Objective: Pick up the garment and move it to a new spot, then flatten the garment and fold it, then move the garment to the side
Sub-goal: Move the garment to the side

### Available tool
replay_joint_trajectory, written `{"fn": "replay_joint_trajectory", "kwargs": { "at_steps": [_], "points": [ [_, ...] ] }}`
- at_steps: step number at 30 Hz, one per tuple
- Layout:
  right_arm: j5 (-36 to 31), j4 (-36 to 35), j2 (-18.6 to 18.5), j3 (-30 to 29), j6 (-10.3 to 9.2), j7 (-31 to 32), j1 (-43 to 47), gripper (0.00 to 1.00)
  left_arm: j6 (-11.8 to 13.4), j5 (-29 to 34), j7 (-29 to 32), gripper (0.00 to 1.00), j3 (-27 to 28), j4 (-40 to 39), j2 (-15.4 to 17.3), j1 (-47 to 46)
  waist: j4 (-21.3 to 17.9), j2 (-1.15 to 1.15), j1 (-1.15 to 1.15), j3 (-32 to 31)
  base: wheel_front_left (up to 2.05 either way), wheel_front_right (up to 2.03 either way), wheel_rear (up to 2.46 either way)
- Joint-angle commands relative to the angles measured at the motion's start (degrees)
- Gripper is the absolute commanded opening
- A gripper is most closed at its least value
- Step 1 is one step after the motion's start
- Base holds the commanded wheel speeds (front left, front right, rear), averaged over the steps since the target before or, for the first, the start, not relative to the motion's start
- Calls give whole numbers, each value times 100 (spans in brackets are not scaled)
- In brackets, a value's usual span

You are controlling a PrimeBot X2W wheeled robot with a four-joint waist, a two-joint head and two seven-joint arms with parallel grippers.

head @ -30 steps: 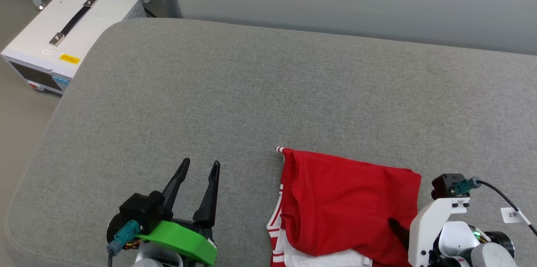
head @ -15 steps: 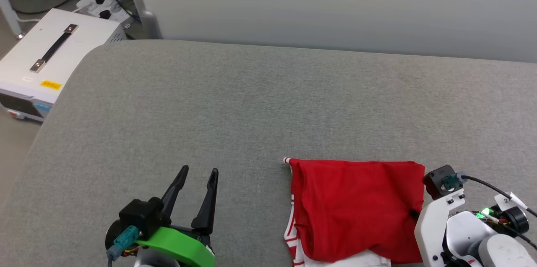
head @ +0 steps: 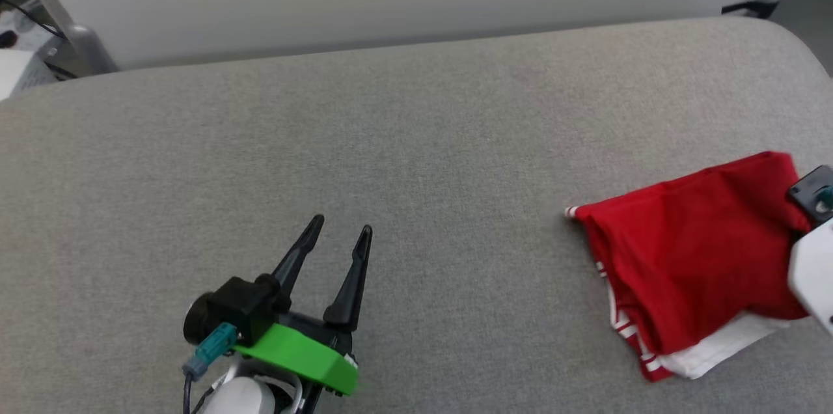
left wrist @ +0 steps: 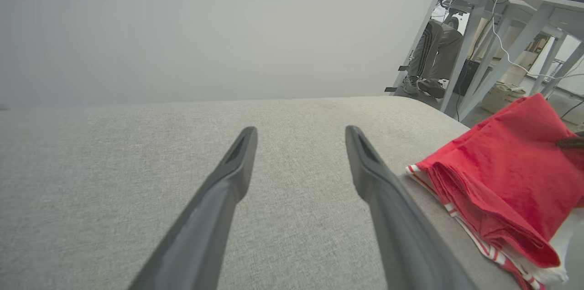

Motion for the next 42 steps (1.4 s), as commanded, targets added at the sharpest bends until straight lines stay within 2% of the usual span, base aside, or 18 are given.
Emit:
{"fn": "replay_joint_trajectory", "kwargs": {
  "at_steps": [1, 9, 18, 23, 30, 31, 32, 38, 42],
  "points": [
    [45, 163, -56, -114, -5, -143, -168, 0, -16, 49, -33, 100, -28, -68, 70, -187, -538, 0, 0, 695, 0, 0, 0],
    [-157, 1548, -80, -958, -5, -1101, -696, 0, -16, 150, -24, 100, -217, -464, 470, -755, -905, 0, 0, 1726, 0, 0, 0],
    [-595, 3245, 202, -1944, -5, -2206, -1418, 0, -8, 222, 313, 100, -205, -1252, 807, -1173, -939, 0, 0, 2548, 0, 0, 0],
    [-917, 3994, 353, -2479, -5, -2776, -1895, 0, 17, 239, 482, 100, -220, -1609, 876, -1234, -887, 0, 0, 2758, 0, 0, 0],
    [-1259, 4651, 524, -2637, -5, -3277, -2348, 0, 60, 211, 563, 100, -174, -1750, 964, -1228, -815, 0, 0, 2827, 0, 0, 0],
    [-1298, 4714, 541, -2656, -5, -3329, -2389, 13, 61, 202, 555, 100, -173, -1740, 965, -1223, -803, 0, 0, 2811, 0, 0, 0],
    [-1353, 4790, 558, -2671, -5, -3382, -2428, 100, 63, 190, 543, 100, -176, -1719, 964, -1215, -791, 0, 0, 2786, 0, 0, 0],
    [-1484, 5027, 620, -2795, -5, -3606, -2543, 100, 83, 109, 388, 100, -225, -1471, 859, -1160, -692, 0, 0, 2475, 0, 0, 0],
    [-1356, 4820, 660, -2833, -5, -3853, -2557, 100, 108, -42, 230, 100, -171, -1159, 744, -1048, -593, 0, 0, 2084, 0, 0, 0]
  ]
}}
